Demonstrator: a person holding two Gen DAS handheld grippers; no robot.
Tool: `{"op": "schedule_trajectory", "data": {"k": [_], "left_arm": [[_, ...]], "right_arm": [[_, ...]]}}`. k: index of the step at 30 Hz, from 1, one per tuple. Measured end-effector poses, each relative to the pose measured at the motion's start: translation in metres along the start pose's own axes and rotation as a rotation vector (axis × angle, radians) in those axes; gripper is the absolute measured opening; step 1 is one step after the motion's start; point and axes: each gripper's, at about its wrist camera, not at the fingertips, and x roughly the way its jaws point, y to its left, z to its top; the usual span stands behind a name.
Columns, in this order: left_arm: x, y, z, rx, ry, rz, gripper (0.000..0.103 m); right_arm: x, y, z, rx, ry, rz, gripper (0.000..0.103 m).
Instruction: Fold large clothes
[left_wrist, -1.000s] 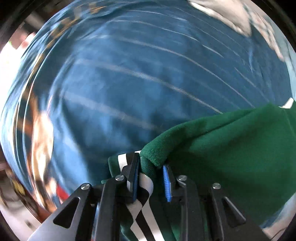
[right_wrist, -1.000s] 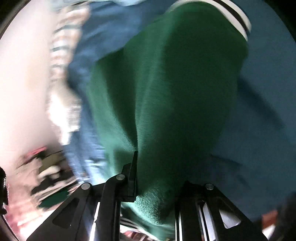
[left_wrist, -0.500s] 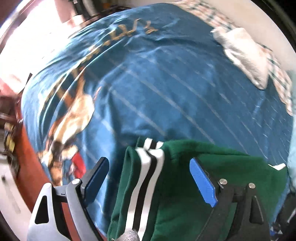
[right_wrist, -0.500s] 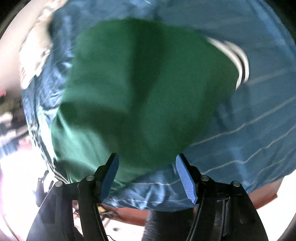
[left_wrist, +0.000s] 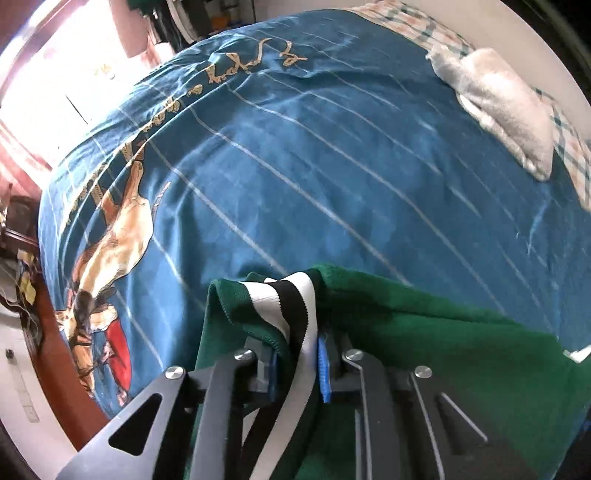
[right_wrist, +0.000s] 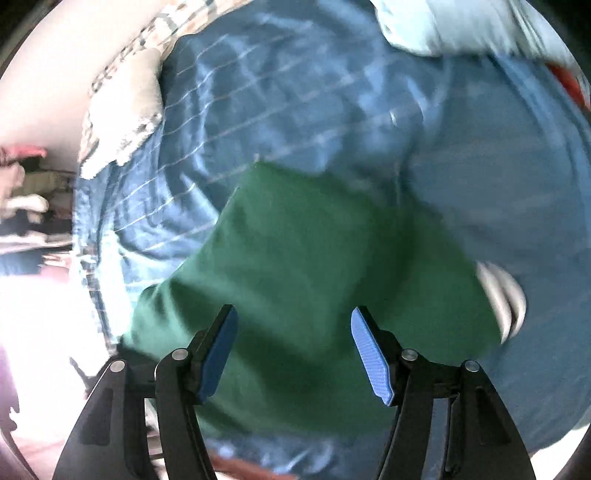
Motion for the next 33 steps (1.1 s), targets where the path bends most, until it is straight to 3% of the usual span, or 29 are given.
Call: {"op": "schedule_trajectory", "data": {"k": [2, 5, 7, 8, 10, 11, 12, 13, 15, 19, 23, 26, 28, 30, 31, 32, 33], "left_arm": [[0.006, 0.006, 0.004, -0.028, 0.017, -0.009, 0.013], [0.02, 0.004, 0.006, -0.018, 0.043, -0.007, 0.013], [0.022, 0.001, 0.005, 0.002, 0.042, 0.002, 0.013], [0.02, 0.001, 0.004, 0.008, 0.041, 0.002, 0.013], [0.018, 0.003, 0.005, 0.006, 0.043, -0.004, 0.013], [0.017, 0.003, 0.004, 0.006, 0.044, -0.006, 0.013], [0.016, 0.002, 0.003, 0.009, 0.045, -0.01, 0.013], [0.015, 0.003, 0.002, 0.014, 0.045, -0.013, 0.014], [0.018, 0.003, 0.005, 0.018, 0.047, -0.019, 0.014], [0.029, 0.004, 0.012, 0.021, 0.066, -0.049, 0.015], [0.05, 0.008, 0.017, 0.006, 0.122, -0.078, 0.021], [0.045, 0.011, 0.02, -0.01, 0.139, -0.09, 0.024], [0.029, 0.013, 0.02, -0.012, 0.129, -0.09, 0.026], [-0.001, 0.014, 0.015, 0.002, 0.051, -0.093, 0.032], [-0.019, 0.016, 0.01, 0.001, 0.01, -0.095, 0.052], [-0.029, 0.02, 0.006, -0.009, -0.004, -0.1, 0.085], [-0.042, 0.025, 0.001, -0.035, -0.024, -0.099, 0.094]], "right_arm": [[0.011, 0.011, 0.019, -0.069, -0.034, -0.022, 0.066], [0.021, 0.027, 0.047, -0.198, -0.095, -0.081, 0.082], [0.036, 0.037, 0.065, -0.266, -0.105, -0.084, 0.083], [0.046, 0.039, 0.071, -0.281, -0.073, -0.074, 0.083], [0.079, 0.039, 0.085, -0.262, 0.083, -0.017, 0.083], [0.093, 0.038, 0.088, -0.239, 0.168, 0.041, 0.073], [0.097, 0.037, 0.089, -0.23, 0.172, 0.053, 0.022], [0.095, 0.041, 0.088, -0.252, 0.135, 0.035, 0.008], [0.089, 0.048, 0.085, -0.285, 0.093, -0.003, 0.007], [0.063, 0.044, 0.084, -0.207, -0.054, -0.009, 0.007], [0.086, 0.039, 0.093, -0.152, -0.042, -0.059, 0.007], [0.114, 0.034, 0.102, -0.114, 0.064, -0.107, 0.013], [0.101, 0.042, 0.104, -0.121, 0.059, -0.127, 0.028], [0.079, 0.058, 0.097, -0.208, 0.036, -0.15, 0.057], [0.07, 0.065, 0.092, -0.242, 0.026, -0.157, 0.064], [0.06, 0.072, 0.085, -0.277, 0.016, -0.166, 0.073], [0.05, 0.079, 0.074, -0.314, 0.005, -0.181, 0.076]]}}
